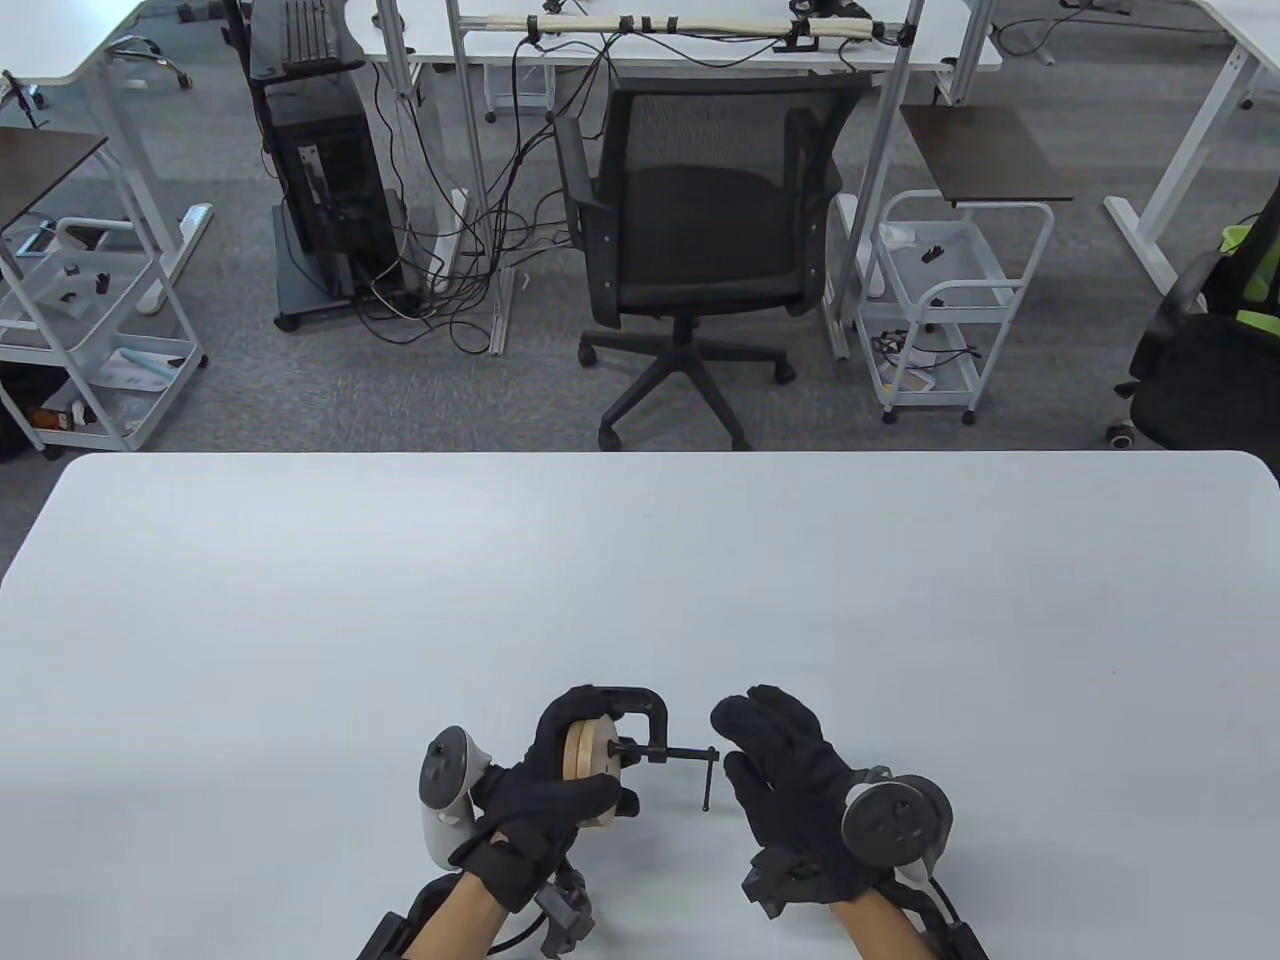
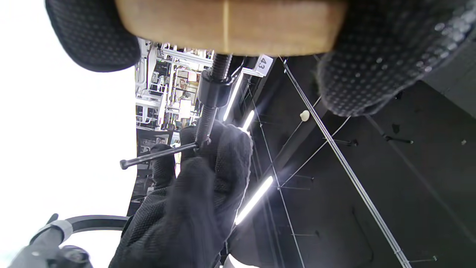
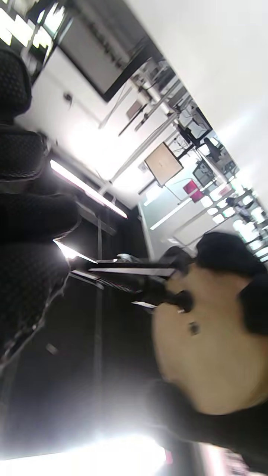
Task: Screw the clamp shut
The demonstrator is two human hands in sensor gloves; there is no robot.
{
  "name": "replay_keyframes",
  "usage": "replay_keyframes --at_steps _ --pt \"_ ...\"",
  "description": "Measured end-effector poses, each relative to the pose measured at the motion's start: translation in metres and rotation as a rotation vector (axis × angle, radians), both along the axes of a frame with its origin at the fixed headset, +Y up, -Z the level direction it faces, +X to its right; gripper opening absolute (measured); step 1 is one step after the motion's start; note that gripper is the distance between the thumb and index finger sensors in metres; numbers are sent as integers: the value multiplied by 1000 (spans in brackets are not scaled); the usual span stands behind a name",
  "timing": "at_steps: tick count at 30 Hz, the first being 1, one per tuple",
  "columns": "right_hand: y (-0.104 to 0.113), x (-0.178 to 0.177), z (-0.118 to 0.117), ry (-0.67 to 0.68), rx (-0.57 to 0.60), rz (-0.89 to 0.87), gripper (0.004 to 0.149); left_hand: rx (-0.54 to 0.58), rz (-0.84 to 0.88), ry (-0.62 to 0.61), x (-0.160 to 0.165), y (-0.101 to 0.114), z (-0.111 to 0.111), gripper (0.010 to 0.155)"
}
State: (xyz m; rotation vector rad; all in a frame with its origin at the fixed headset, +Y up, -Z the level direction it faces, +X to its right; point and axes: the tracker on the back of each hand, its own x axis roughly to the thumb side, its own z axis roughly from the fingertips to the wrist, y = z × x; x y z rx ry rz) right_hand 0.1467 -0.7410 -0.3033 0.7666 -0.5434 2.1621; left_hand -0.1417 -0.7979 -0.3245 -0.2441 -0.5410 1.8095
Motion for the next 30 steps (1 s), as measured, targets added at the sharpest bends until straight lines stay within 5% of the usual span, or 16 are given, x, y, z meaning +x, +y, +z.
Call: replay_keyframes --at_steps 5,11,17,30 --pt "3 -13 10 -7 284 390 77 -26 41 -20 1 -1 0 97" --pt "4 -17 15 3 330 363 68 -26 25 -21 0 -1 0 97" --pt "10 -8 10 28 177 121 53 -17 -2 -22 2 -1 1 97" --pt "-16 8 -14 106 -473 -435 53 41 -75 -53 10 4 4 97"
